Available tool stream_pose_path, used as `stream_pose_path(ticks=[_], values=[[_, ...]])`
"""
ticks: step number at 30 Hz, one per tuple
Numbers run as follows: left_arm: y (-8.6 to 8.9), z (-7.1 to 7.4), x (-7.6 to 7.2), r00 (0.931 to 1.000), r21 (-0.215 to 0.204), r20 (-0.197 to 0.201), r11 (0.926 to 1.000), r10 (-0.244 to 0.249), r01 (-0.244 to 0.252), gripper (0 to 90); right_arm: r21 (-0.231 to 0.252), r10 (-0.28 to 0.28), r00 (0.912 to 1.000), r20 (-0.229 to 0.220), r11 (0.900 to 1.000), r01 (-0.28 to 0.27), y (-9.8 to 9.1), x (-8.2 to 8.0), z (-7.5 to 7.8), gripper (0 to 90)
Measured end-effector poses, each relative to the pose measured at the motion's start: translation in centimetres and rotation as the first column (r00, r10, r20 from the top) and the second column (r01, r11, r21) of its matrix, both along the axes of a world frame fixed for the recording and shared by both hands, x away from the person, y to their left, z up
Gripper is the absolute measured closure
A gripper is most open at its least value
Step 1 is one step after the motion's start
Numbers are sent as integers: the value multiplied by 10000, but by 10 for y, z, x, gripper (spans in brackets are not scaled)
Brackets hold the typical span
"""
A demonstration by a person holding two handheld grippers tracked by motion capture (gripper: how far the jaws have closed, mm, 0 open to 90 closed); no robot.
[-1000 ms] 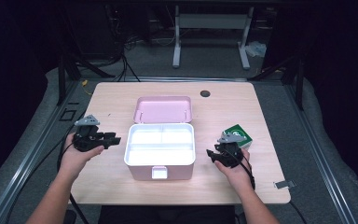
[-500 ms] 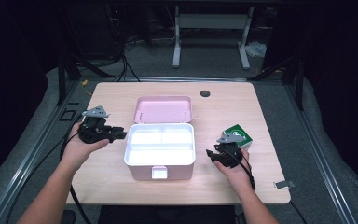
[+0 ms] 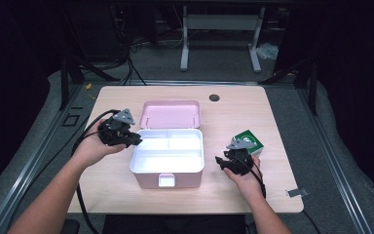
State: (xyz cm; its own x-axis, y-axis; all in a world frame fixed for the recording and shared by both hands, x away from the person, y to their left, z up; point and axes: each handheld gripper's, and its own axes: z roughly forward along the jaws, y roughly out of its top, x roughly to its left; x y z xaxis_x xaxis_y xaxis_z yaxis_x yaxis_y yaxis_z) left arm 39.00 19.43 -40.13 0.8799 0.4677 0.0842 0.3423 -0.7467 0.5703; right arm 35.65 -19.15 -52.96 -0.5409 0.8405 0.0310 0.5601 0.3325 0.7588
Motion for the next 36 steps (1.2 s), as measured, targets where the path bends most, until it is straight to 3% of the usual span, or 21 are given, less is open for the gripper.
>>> stream_pose_path(ticks=[1,3,5,6,10,12,15,16,20,21,22,25,27,31,36], values=[[-7,0,1,9996,300,-22,9992,-266,266,755,41,68,10000,-40,10000,-68,0,0,0,557],[-14,0,3,9986,518,-145,9973,-517,524,753,29,38,10000,-19,10000,-38,-1,0,0,557],[-17,0,5,9972,536,-247,9960,-707,719,757,30,32,10000,-11,10000,-32,-1,0,0,557],[-24,-1,8,9909,567,-504,9902,-1247,1275,764,45,32,10000,-14,10000,-32,-1,0,1,557],[-37,-2,16,9820,1064,-849,9784,-1686,1772,775,120,143,9999,-87,9998,-142,-2,1,1,557],[-39,-2,18,9797,1121,-969,9762,-1753,1858,783,138,136,9999,-87,9998,-134,-2,0,1,557],[-49,-1,23,9708,1544,-1373,9639,-1967,2171,804,130,45,10000,-42,9999,-44,-2,1,1,557],[-50,-1,24,9695,1563,-1464,9632,-1964,2187,806,189,134,9998,-127,9997,-132,-3,1,1,557],[-57,0,25,9629,1880,-1642,9514,-2143,2438,810,182,20,10000,-65,9998,-19,-3,1,1,556],[-57,0,25,9629,1880,-1642,9514,-2143,2438,810,182,20,10000,-65,9998,-19,-3,1,1,556],[-61,0,25,9587,2188,-1767,9407,-2230,2592,809,192,30,10000,-54,9998,-29,-3,1,1,557],[-64,1,25,9549,2278,-1837,9349,-2331,2721,812,201,37,10000,-67,9998,-35,-3,1,1,557],[-68,2,25,9515,2520,-1911,9248,-2412,2850,812,193,51,10000,-71,9998,-50,-3,1,1,557],[-73,3,25,9459,2593,-2042,9178,-2521,3005,822,196,65,9999,-84,9998,-64,-3,1,1,557],[-83,-2,24,9356,2900,-2268,8983,-2707,3302,829,237,63,9999,-112,9997,-60,-3,1,1,558]])
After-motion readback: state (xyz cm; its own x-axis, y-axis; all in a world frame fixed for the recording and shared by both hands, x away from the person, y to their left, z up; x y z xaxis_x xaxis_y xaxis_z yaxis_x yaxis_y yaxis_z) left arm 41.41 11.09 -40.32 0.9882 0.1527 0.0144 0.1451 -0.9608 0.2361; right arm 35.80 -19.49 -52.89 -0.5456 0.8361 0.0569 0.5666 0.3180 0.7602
